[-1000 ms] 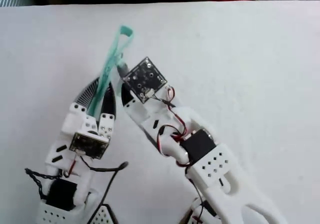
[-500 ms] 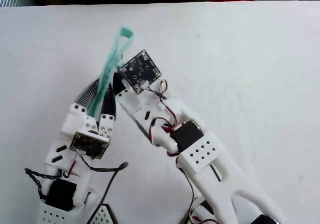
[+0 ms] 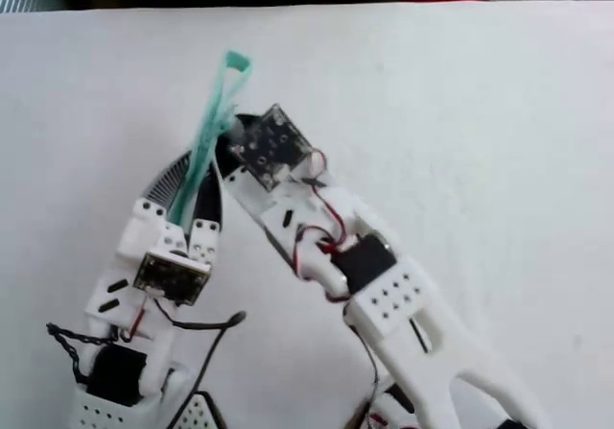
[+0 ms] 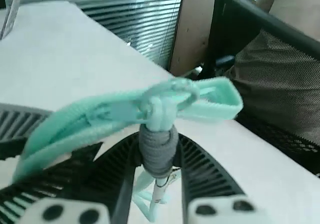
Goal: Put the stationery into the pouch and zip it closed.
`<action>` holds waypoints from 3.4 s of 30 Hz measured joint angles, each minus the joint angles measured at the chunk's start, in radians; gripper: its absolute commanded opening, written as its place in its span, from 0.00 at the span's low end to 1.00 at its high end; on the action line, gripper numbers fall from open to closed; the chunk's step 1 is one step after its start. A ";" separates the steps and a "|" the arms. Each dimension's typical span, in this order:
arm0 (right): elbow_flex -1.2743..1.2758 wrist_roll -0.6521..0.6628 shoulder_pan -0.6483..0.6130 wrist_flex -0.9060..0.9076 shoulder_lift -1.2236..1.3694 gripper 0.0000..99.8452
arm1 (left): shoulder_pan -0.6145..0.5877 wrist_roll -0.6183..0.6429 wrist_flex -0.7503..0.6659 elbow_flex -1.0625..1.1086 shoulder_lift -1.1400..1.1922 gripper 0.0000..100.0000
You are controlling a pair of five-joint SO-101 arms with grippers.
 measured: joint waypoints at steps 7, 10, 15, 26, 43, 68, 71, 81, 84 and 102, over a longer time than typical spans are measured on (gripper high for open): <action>0.081 0.003 0.086 0.000 -0.244 0.02 | 0.017 -0.003 0.002 0.000 0.000 0.02; 0.084 0.003 0.138 0.000 -0.245 0.02 | 0.031 0.000 0.021 -0.002 -0.008 0.02; 0.075 0.005 0.232 -0.020 -0.150 0.02 | 0.083 0.014 0.195 -0.095 -0.008 0.02; -0.146 0.005 0.400 -0.057 0.238 0.02 | 0.175 0.015 0.436 -0.232 0.000 0.02; -0.423 0.057 0.473 -0.117 0.701 0.02 | 0.181 0.015 0.477 -0.261 0.002 0.02; -0.446 -0.023 0.523 0.761 -0.058 0.33 | -0.023 -0.132 -0.055 -0.390 0.365 0.02; -0.446 0.021 0.523 0.858 -0.097 0.33 | -0.127 -0.068 0.003 -0.614 0.624 0.02; -0.365 0.114 0.537 1.031 -0.180 0.03 | -0.086 -0.149 0.316 -1.049 1.076 0.02; -0.328 0.114 0.637 1.028 -0.222 0.05 | 0.008 -0.278 0.316 -1.003 1.122 0.02; -0.058 0.124 0.910 0.790 -0.281 0.02 | 0.338 -0.427 -0.138 -0.516 1.350 0.21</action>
